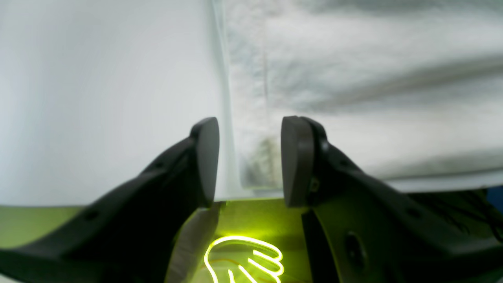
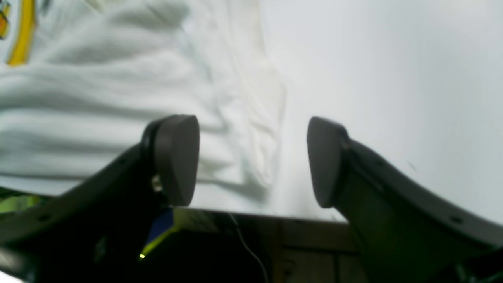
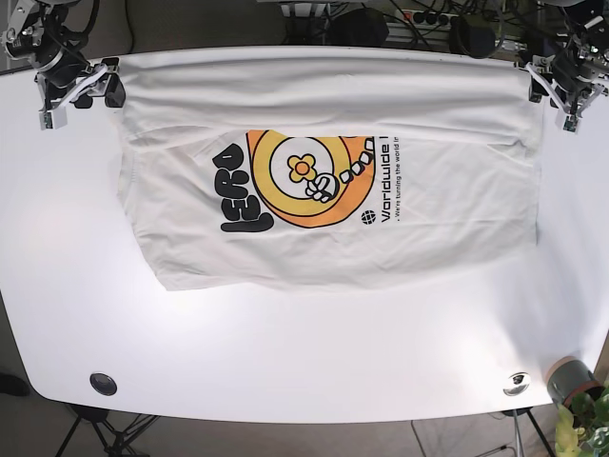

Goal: Fold the T-shirt properly
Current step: 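Open both grippers and release the hem edge, then move the right gripper along the shirt's side edge and grasp it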

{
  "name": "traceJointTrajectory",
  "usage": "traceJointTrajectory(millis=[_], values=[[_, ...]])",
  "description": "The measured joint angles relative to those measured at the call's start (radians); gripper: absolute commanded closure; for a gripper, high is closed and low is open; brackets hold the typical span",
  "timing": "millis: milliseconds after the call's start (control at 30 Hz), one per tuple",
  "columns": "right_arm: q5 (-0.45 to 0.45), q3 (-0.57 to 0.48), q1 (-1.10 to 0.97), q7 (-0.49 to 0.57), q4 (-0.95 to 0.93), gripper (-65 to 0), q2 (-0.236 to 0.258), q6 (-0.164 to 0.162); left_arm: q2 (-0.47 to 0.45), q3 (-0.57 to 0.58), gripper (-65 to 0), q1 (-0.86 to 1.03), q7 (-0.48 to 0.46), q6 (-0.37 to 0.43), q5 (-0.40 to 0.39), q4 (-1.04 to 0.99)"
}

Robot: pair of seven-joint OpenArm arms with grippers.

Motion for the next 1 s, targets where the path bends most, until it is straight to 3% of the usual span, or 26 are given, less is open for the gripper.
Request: traceJointTrajectory(millis=[300,500,667,800,1000], values=[[0.092,-0.008,0.018,-0.008,0.021,-41.4,0.001,0.0,0.0,0.0,-23.7,-0.031,0.013,0.0,-0.089,0.085],[0.092,-0.078,0.097,-0.005,0.027,-41.4,0.005,-0.011,0.0,0.006,-23.7,-0.176,0.014,0.0,-0.066,0.068],[0.09,-0.126,0.172,-0.007,0.02,-41.4,0.003,-0.012,0.002,0.05,-23.7,-0.278,0.018,0.0,0.018,0.006],[0.045,-0.164,0.25,-0.01,-0.019,-41.4,0.001,-0.011,0.013,0.051,-23.7,-0.351,0.021,0.0,0.061,-0.026],[-0.095,-0.193,0.391,-0.007,-0.098,-41.4,-0.002,-0.015,0.045,0.052,-23.7,-0.436,0.02,0.001,0.122,-0.06]])
